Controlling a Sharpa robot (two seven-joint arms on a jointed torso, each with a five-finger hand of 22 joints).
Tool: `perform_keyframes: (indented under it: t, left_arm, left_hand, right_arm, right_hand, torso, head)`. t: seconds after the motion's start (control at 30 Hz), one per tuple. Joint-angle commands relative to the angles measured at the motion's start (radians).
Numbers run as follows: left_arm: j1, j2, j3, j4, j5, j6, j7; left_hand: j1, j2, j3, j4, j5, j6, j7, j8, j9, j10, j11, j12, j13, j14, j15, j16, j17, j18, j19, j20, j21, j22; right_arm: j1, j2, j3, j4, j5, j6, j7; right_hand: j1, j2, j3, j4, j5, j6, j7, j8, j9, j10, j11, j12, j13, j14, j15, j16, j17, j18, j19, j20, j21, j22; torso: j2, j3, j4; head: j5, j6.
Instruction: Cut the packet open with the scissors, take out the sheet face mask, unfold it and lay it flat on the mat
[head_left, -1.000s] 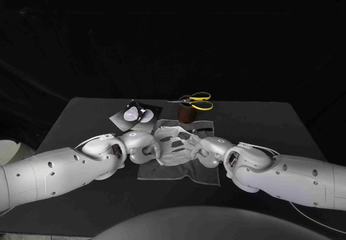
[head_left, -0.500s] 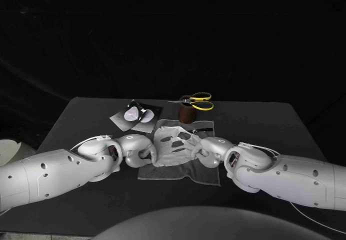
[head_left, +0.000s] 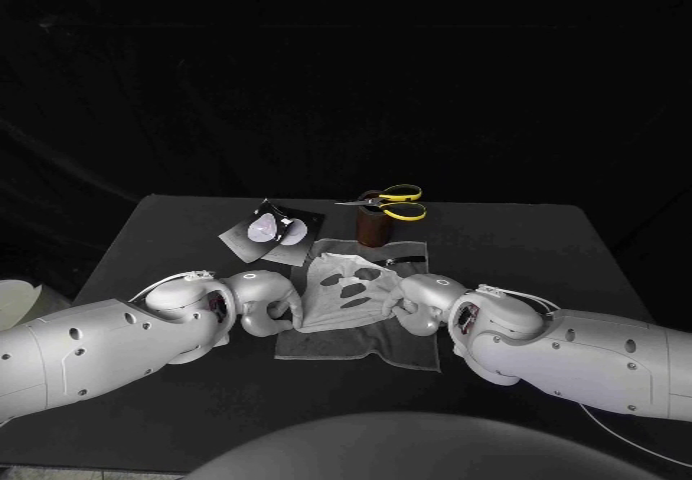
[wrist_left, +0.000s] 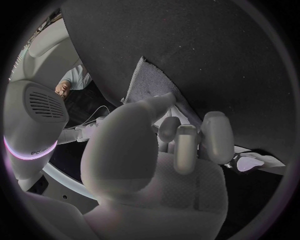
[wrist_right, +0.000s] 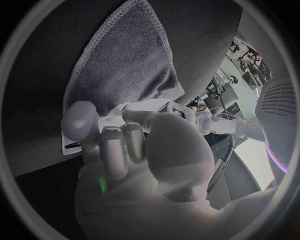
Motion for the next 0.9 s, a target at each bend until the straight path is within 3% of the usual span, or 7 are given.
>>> perform_keyframes:
  t: [0.03,0.17,0.23,0.3,0.6,0.77,0.9]
  left_arm:
    - [-0.002,-0.004,-0.002,-0.009,-0.002,-0.022,-0.011]
    - [-0.002,-0.005,-0.002,-0.013,0.023,-0.042,0.012]
    - [-0.002,-0.006,-0.002,-0.014,0.033,-0.041,0.023]
    - [-0.002,-0.007,-0.002,-0.015,0.041,-0.031,0.036]
    - [-0.001,-0.014,-0.002,-0.012,0.066,-0.022,0.075]
    - [-0.001,-0.021,-0.002,-0.008,0.086,-0.034,0.092]
    - [-0.002,-0.035,-0.001,-0.002,0.108,-0.047,0.104]
  left_hand:
    - [-0.018,0.002,0.011,0.002,0.002,-0.007,0.003,0.007,0.004,-0.023,-0.002,-0.012,-0.025,0.077,-0.008,0.000,0.198,-0.019,0.002,-0.001,0.002,0.092]
    - [-0.023,-0.006,0.033,-0.001,0.002,-0.076,0.013,-0.017,0.001,-0.166,0.006,-0.109,-0.207,0.071,-0.002,-0.005,0.186,-0.016,-0.009,0.001,-0.011,0.082]
    - [-0.029,-0.030,0.026,-0.007,0.002,-0.106,0.015,-0.032,-0.005,-0.216,0.010,-0.148,-0.274,0.064,0.001,-0.011,0.172,-0.012,-0.021,0.004,-0.027,0.070]
    - [-0.036,-0.053,0.016,-0.011,0.002,-0.124,0.016,-0.043,-0.011,-0.329,0.014,-0.237,-0.419,0.050,0.005,-0.022,0.147,-0.005,-0.040,0.008,-0.053,0.052]
    - [-0.047,-0.095,-0.028,-0.021,0.002,-0.147,0.009,-0.062,-0.024,-0.353,0.018,-0.303,-0.461,0.020,0.011,-0.043,0.101,0.006,-0.076,0.016,-0.100,0.019]
    - [-0.058,-0.104,-0.048,-0.017,0.002,-0.154,0.009,-0.068,-0.028,-0.351,0.018,-0.305,-0.463,0.018,0.012,-0.044,0.101,0.006,-0.078,0.017,-0.103,0.017]
    - [-0.059,-0.106,-0.054,-0.018,0.002,-0.155,0.009,-0.069,-0.029,-0.350,0.018,-0.305,-0.463,0.018,0.012,-0.044,0.101,0.006,-0.078,0.018,-0.103,0.017]
  right_arm:
    - [-0.011,-0.005,-0.010,-0.017,0.004,0.069,-0.056]
    - [-0.011,-0.006,-0.010,-0.018,0.004,0.070,-0.056]
    - [-0.011,-0.006,-0.010,-0.018,0.004,0.071,-0.056]
    - [-0.011,-0.006,-0.010,-0.019,0.004,0.071,-0.056]
    - [-0.011,-0.007,-0.010,-0.019,0.023,0.012,-0.010]
    - [-0.011,-0.010,-0.010,-0.018,0.085,-0.073,0.107]
    - [-0.011,-0.016,-0.010,-0.016,0.159,-0.142,0.233]
  right_hand:
    - [-0.009,-0.004,0.003,-0.003,-0.004,-0.002,0.006,-0.006,-0.001,0.042,0.002,-0.005,0.149,0.099,0.000,0.002,0.229,0.008,-0.004,0.000,-0.004,0.120]
    - [-0.009,-0.004,0.003,-0.003,-0.004,-0.002,0.006,-0.006,-0.001,0.042,0.002,-0.005,0.149,0.099,0.000,0.002,0.229,0.008,-0.004,0.000,-0.004,0.120]
    - [-0.010,-0.004,0.003,-0.004,-0.004,-0.003,0.006,-0.007,-0.001,0.041,0.002,-0.006,0.149,0.098,0.000,0.002,0.229,0.008,-0.004,0.000,-0.006,0.120]
    - [-0.010,-0.004,0.003,-0.004,-0.004,-0.003,0.006,-0.007,-0.001,0.041,0.002,-0.006,0.149,0.098,0.000,0.002,0.229,0.008,-0.004,0.000,-0.006,0.120]
    - [-0.011,-0.005,0.002,-0.005,-0.004,-0.004,0.006,-0.007,-0.001,0.042,0.002,-0.005,0.149,0.099,0.000,0.003,0.230,0.008,-0.004,0.000,-0.003,0.120]
    - [-0.012,-0.019,-0.007,-0.015,-0.004,-0.001,0.008,-0.005,0.000,0.039,0.004,-0.012,0.144,0.098,0.001,0.000,0.227,0.009,-0.006,0.001,-0.011,0.118]
    - [-0.017,-0.051,-0.059,-0.029,-0.003,0.004,0.011,0.001,0.003,0.033,0.007,-0.026,0.135,0.094,0.004,-0.008,0.215,0.014,-0.017,0.005,-0.044,0.110]
  torso:
    - [0.000,-0.0007,-0.0004]
    - [0.000,0.0000,-0.0002]
    - [0.000,-0.0001,-0.0003]
    - [0.001,0.0004,0.0000]
    - [0.000,0.0000,-0.0005]
    - [0.001,-0.0003,-0.0003]
    - [0.000,-0.0004,-0.0009]
  head:
    - [0.000,0.000]
    - [-0.001,0.000]
    - [-0.002,0.000]
    - [-0.001,0.000]
    - [0.000,0.000]
    - [0.001,0.000]
    - [0.002,0.000]
